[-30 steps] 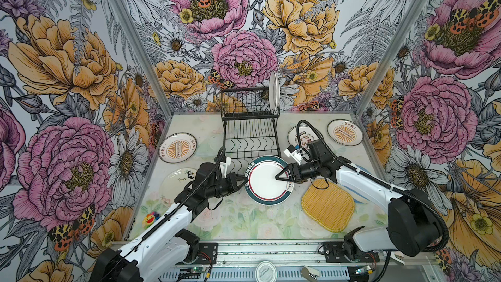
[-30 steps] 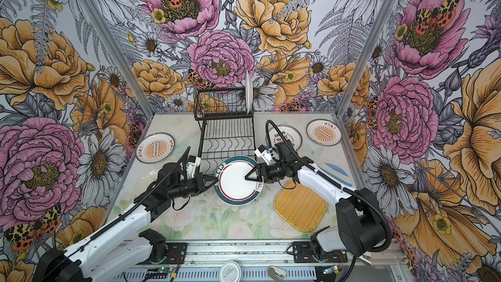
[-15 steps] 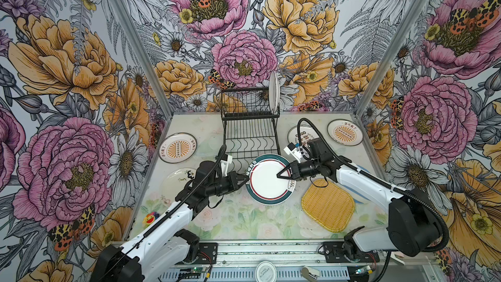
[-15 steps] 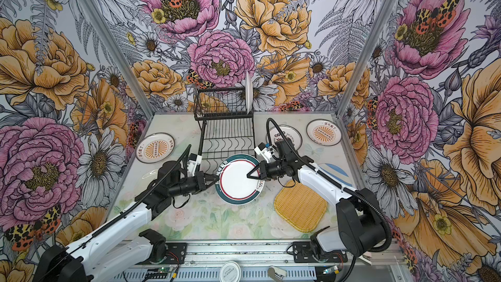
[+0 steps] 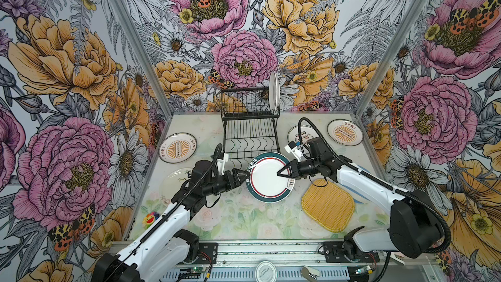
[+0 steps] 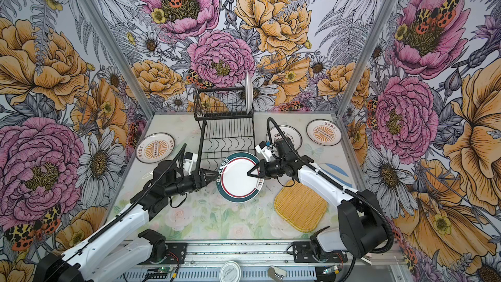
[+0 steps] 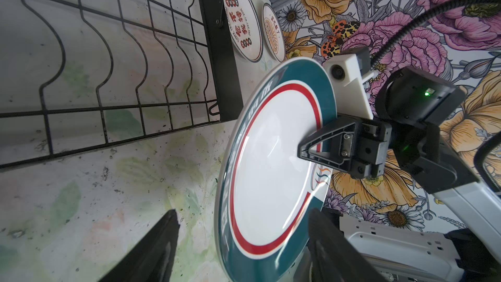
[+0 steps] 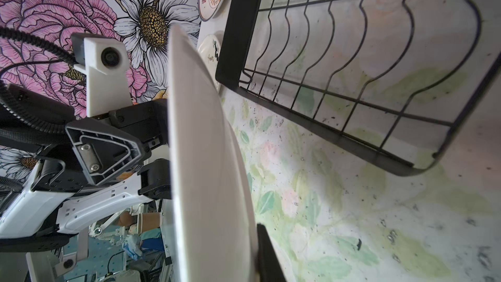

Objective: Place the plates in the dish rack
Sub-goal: 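Lift the plate upright with right gripper while left gripper releases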

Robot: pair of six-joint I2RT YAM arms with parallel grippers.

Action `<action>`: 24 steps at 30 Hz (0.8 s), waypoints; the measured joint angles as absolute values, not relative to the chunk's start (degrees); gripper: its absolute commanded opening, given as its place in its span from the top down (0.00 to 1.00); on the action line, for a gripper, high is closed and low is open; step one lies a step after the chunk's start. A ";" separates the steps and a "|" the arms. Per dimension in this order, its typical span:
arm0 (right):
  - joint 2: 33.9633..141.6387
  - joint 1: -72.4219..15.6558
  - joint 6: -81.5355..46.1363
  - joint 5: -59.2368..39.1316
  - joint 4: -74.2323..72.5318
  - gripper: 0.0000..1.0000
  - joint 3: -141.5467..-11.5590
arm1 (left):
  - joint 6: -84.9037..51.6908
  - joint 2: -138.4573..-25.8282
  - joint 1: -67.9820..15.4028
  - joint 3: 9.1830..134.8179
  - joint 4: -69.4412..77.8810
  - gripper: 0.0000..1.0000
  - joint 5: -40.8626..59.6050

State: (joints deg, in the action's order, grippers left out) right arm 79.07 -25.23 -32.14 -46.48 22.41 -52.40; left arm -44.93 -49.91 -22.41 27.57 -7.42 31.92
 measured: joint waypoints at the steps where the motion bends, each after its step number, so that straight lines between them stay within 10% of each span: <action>1: 78.65 -25.52 -32.23 -44.58 23.03 1.00 -53.12 | -44.80 -49.41 -22.00 27.79 -8.21 0.15 31.75; 24: 94.24 -45.41 -27.59 29.10 50.04 1.00 -111.37 | -39.99 -50.04 -19.64 30.02 -16.99 0.09 21.63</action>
